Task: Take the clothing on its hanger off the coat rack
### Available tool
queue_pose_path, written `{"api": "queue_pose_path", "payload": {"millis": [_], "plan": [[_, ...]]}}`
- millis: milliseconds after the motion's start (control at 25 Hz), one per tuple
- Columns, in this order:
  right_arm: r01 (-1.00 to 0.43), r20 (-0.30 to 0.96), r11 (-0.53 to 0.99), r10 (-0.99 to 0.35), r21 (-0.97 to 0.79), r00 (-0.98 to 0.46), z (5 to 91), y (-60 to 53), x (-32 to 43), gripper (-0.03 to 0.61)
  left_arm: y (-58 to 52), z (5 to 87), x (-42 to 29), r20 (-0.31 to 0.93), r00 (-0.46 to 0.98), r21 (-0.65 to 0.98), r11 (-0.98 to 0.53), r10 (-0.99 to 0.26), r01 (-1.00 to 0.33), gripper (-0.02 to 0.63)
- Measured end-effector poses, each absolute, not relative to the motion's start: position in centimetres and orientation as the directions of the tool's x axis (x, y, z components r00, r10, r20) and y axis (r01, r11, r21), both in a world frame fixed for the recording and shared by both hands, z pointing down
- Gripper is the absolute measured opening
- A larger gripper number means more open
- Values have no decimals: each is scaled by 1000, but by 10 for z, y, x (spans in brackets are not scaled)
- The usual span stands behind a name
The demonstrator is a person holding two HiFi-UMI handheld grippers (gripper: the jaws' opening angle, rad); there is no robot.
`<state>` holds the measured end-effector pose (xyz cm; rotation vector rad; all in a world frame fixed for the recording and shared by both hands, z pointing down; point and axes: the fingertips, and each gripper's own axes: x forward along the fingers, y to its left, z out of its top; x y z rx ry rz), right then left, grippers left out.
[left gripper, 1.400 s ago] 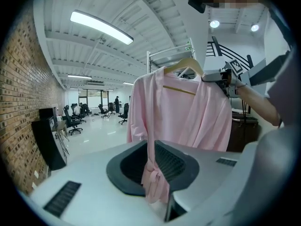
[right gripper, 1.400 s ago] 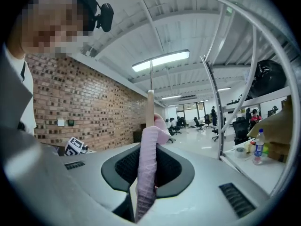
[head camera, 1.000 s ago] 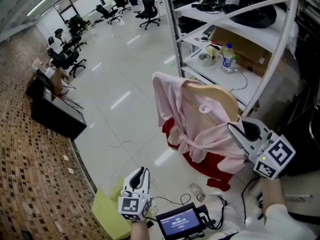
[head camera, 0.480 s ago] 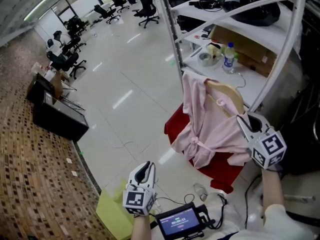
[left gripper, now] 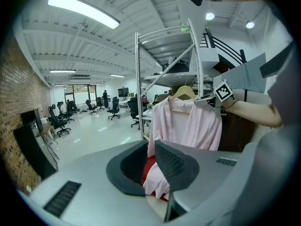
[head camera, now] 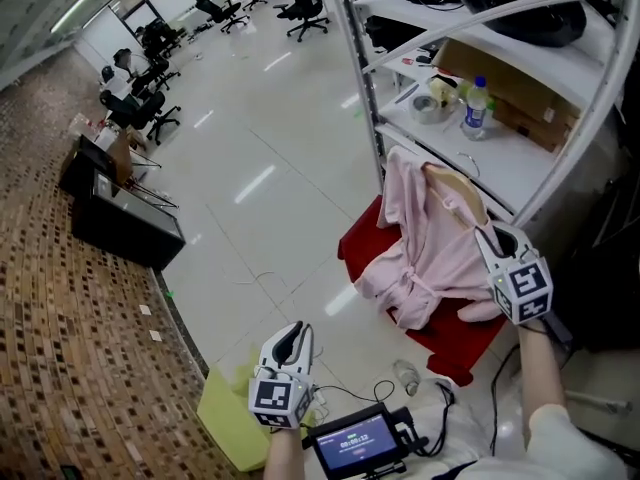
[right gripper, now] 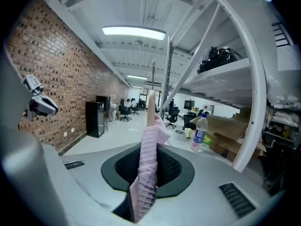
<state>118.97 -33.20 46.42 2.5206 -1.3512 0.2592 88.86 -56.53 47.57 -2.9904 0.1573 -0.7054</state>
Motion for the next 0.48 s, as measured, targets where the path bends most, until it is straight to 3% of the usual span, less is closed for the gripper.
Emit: {"api": "queue_pose_path", "payload": {"millis": [280,480], "plan": [[-855,343,-486,-784,181,518,532,-369,1197,44,-576,490,889,469,873,-71,-991,-134,-114,63],[-889,389,-449,-805,94,448,588,-395,1196,44,-584,501,890,491,858,-84,-989,-150,-125,63]]}}
